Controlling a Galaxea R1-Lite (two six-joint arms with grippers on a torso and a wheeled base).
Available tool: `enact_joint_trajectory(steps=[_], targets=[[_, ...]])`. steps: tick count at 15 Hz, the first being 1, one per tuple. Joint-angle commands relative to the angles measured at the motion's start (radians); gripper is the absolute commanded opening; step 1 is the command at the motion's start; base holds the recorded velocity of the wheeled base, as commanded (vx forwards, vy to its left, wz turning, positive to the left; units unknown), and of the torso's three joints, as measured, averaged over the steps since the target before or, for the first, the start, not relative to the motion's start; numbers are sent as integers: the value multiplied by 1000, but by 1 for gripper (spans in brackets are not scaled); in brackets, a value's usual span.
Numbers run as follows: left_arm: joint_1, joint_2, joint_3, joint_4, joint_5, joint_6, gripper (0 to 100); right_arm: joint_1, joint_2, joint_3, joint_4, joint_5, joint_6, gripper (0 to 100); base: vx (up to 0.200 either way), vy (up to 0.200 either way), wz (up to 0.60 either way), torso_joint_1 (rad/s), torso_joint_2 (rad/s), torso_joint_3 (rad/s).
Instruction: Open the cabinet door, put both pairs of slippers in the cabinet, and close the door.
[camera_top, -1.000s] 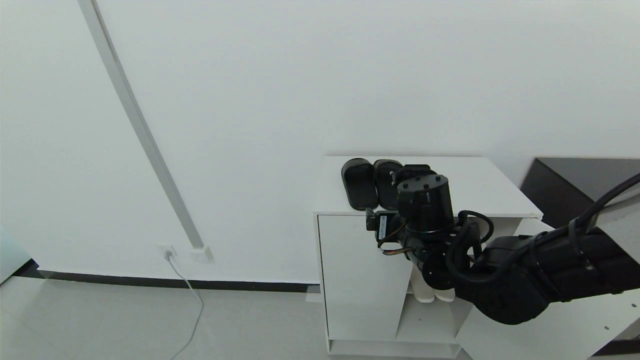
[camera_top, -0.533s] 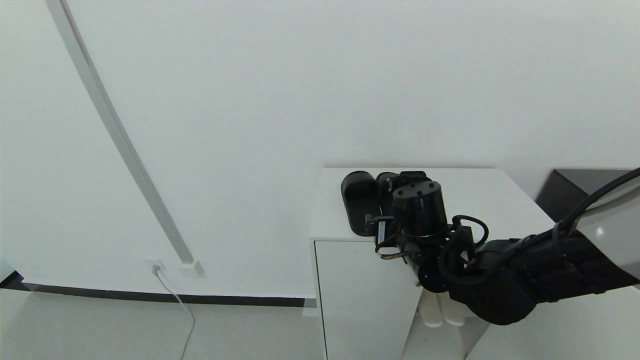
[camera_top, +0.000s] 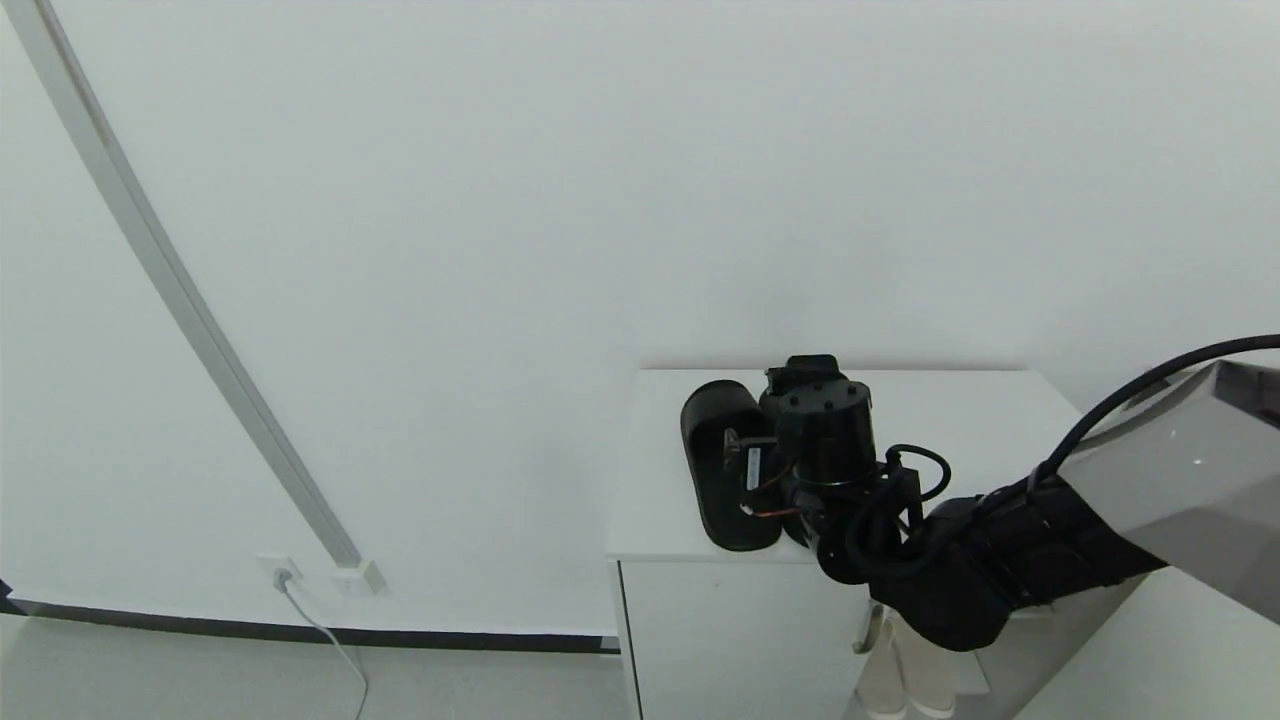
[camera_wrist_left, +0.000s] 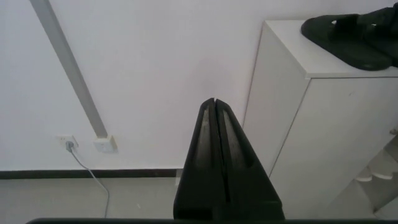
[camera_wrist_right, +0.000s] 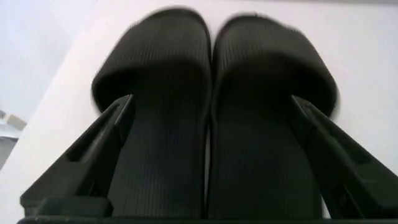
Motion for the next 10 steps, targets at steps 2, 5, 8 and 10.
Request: enact_joint_trajectory(steps=[2,5,8,10], targets=[[0,0,0,0,1,0,0,-19,76,-19,-33,15,-20,100,0,0,0,0,0,0],[0,0,0,0,1,-2,0,-39,113,-74,-33,32,-20,100,0,0,0,0,0,0],[0,0,0,0,1,-2,0,-59,157,-136,-24,35,-25,100,0,0,0,0,0,0],[0,0,0,0,1,-2,0,-73,186,-172,-24,36,-27,100,0,0,0,0,0,0]])
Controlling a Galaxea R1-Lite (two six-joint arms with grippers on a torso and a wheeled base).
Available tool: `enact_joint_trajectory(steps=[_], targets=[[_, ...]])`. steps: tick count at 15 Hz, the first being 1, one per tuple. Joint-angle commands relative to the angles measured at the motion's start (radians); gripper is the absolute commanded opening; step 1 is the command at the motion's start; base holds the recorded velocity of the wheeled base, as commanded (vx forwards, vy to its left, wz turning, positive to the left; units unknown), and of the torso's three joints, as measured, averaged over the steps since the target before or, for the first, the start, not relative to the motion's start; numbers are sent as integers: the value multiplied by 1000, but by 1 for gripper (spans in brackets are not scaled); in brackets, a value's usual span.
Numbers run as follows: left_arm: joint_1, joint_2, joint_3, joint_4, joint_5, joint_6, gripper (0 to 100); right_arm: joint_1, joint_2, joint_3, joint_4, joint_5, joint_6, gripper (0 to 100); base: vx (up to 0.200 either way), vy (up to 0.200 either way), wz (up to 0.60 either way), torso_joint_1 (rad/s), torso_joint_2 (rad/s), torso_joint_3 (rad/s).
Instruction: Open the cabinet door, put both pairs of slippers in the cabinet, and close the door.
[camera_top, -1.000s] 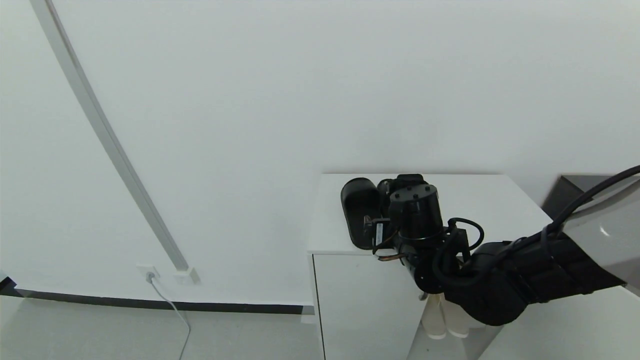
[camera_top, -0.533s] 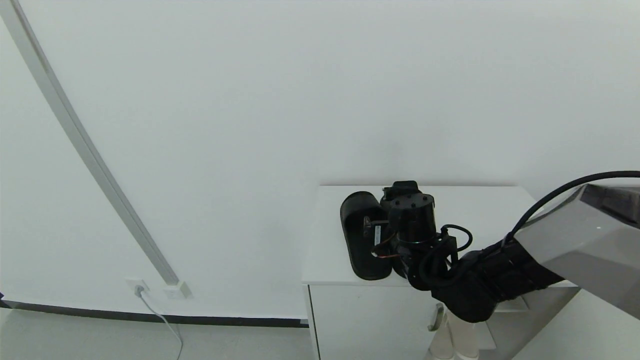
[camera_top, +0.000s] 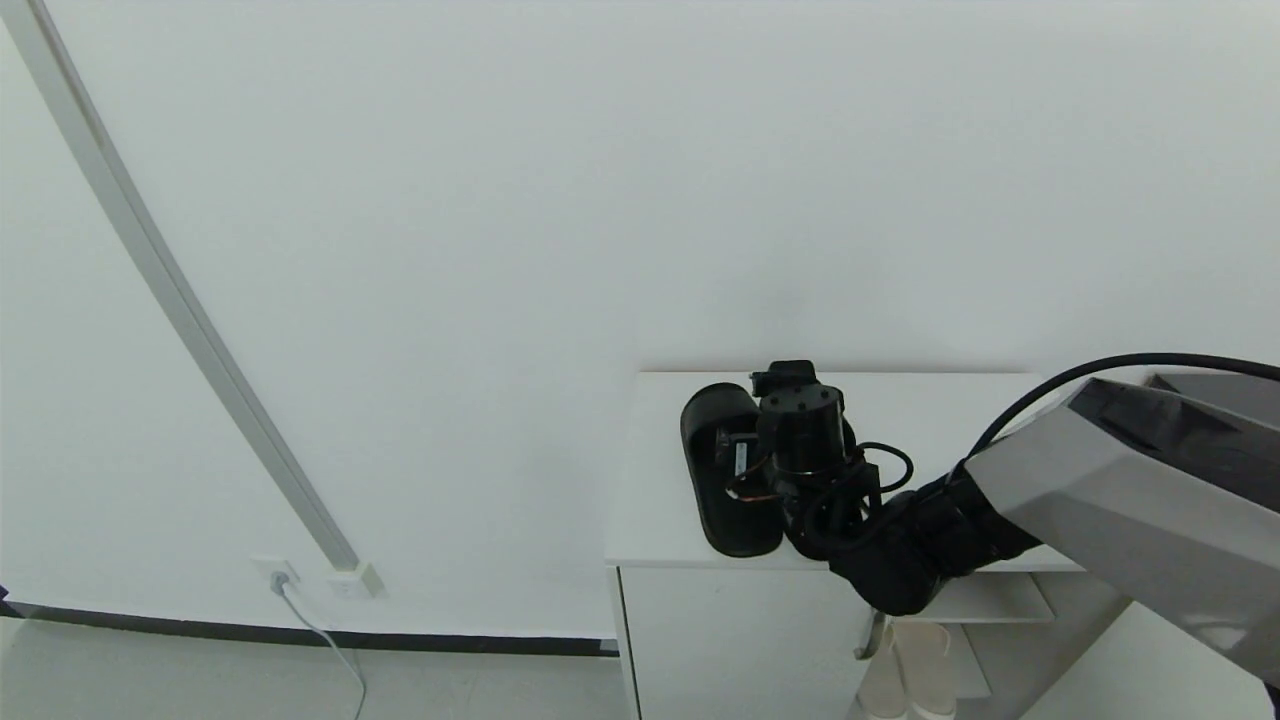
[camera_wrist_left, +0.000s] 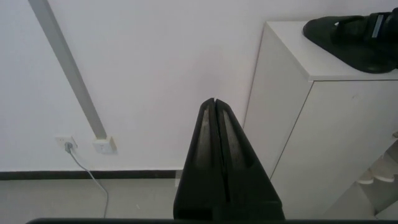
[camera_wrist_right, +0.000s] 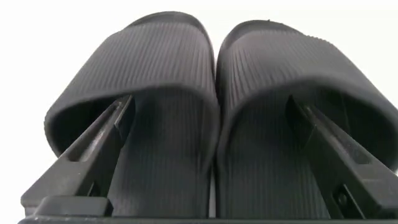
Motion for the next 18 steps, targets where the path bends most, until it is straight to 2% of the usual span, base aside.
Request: enact_joint_trajectory(steps=[1,3,4,12,15,16,17,18], targets=[[0,0,-2,0,1,0,0,-13,46,-41,-1,3,-2,100,0,0,0,0,0,0],[0,0,0,0,-1,0,0,-20,64,-67,-1,6,-21,100,0,0,0,0,0,0],[0,0,0,0,1,0,0,-22,66,-69,-1,6,-21,0,0,0,0,0,0,0],[0,0,-2,0,1,0,0,-10,17,-40,-4,6,-21,0,0,0,0,0,0,0],[0,0,-2,0,1,0,0,50,-135,121,-6,39,-21,0,0,0,0,0,0,0],[0,0,-2,0,1,0,0,86,-238,250,-6,96,-19,0,0,0,0,0,0,0],[0,0,-2,0,1,0,0,98,-276,301,-6,107,-18,0,0,0,0,0,0,0],[0,0,-2,0,1,0,0,121,-350,405,-10,108,-15,0,0,0,0,0,0,0]])
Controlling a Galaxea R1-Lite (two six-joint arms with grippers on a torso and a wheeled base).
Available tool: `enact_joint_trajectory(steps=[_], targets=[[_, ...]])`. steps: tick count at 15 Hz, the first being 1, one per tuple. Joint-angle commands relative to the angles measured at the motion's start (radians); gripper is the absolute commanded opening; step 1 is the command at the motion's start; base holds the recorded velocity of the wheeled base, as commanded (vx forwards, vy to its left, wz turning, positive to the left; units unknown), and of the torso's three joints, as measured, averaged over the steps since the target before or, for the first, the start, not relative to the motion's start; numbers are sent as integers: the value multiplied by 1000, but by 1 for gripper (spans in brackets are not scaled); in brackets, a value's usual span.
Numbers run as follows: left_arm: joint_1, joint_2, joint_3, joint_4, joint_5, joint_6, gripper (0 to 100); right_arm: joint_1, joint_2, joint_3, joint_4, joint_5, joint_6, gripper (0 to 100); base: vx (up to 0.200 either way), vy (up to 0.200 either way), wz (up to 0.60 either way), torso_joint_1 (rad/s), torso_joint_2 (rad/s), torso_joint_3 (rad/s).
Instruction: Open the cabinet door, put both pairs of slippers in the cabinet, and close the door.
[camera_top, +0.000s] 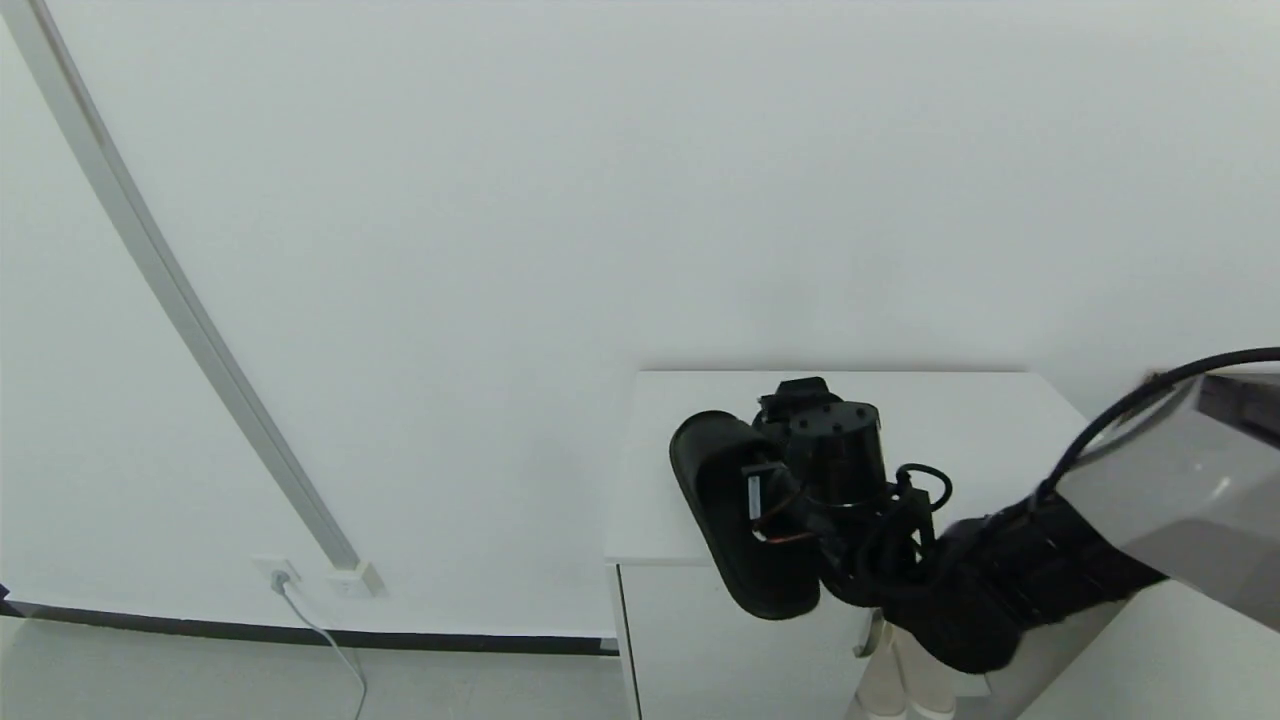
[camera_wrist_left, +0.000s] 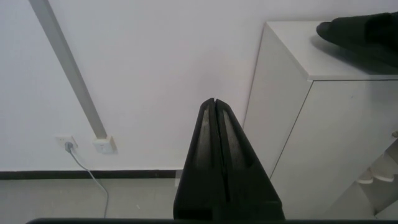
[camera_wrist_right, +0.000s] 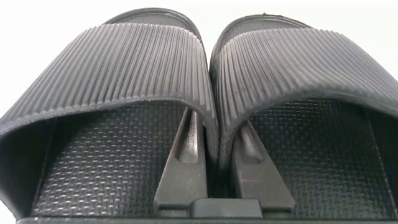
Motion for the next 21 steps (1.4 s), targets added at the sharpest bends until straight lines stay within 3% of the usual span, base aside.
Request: enact_joint_trajectory(steps=[1,6,21], targets=[[0,0,0,0,1,0,0,61,-224,210,-2,23,5,0,0,0,0,0,0,0],[0,0,0,0,1,-2,0,78,-293,276,3,24,10,0,0,0,0,0,0,0],[0,0,0,0,1,-5,0,86,-261,290,1,20,8,0,-200,0,0,1,3,2]])
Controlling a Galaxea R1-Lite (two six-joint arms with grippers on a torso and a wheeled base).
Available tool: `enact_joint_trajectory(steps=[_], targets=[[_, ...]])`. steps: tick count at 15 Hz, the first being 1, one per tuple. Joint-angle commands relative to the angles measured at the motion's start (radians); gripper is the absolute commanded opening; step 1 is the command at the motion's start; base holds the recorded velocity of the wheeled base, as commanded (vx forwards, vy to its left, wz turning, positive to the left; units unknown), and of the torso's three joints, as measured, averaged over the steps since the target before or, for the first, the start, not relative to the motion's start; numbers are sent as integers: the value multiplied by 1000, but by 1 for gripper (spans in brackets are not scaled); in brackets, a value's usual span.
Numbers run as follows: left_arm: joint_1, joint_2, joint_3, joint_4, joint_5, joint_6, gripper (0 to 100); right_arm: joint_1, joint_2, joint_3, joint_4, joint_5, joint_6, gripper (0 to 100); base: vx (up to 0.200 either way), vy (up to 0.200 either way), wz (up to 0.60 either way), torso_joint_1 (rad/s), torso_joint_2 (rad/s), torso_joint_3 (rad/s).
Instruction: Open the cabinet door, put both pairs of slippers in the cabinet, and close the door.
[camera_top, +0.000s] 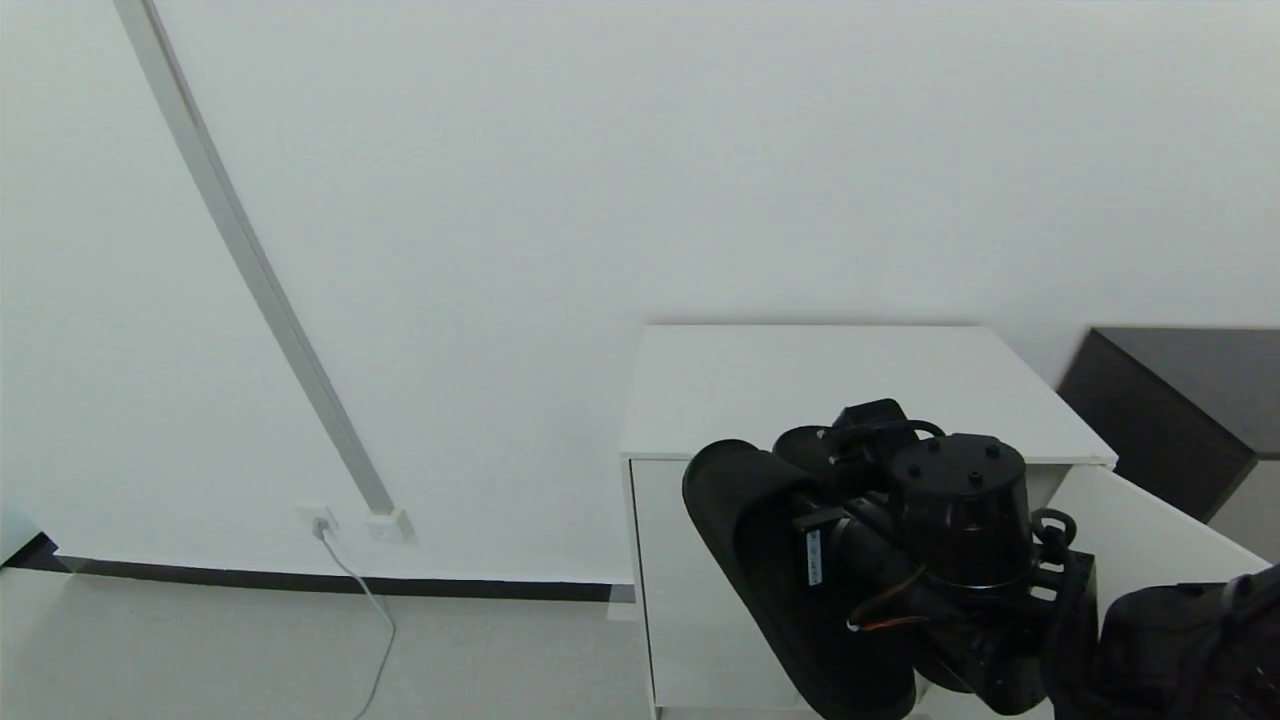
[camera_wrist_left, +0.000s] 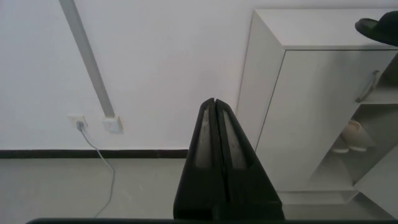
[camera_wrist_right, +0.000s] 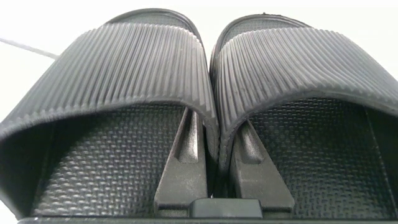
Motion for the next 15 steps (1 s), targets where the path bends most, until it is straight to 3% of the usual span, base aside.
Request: enact_joint_trajectory(steps=[1,10,15], targets=[[0,0,0,0,0,0,0,0,11,5,1,0,0,0,0,0,0,0,0,0],[0,0,0,0,0,0,0,0,5,17,-21,3,0,0,0,0,0,0,0,0],[0,0,0,0,2,-3,0,0,5,23,-21,5,0,0,0,-200,0,4,2,3]])
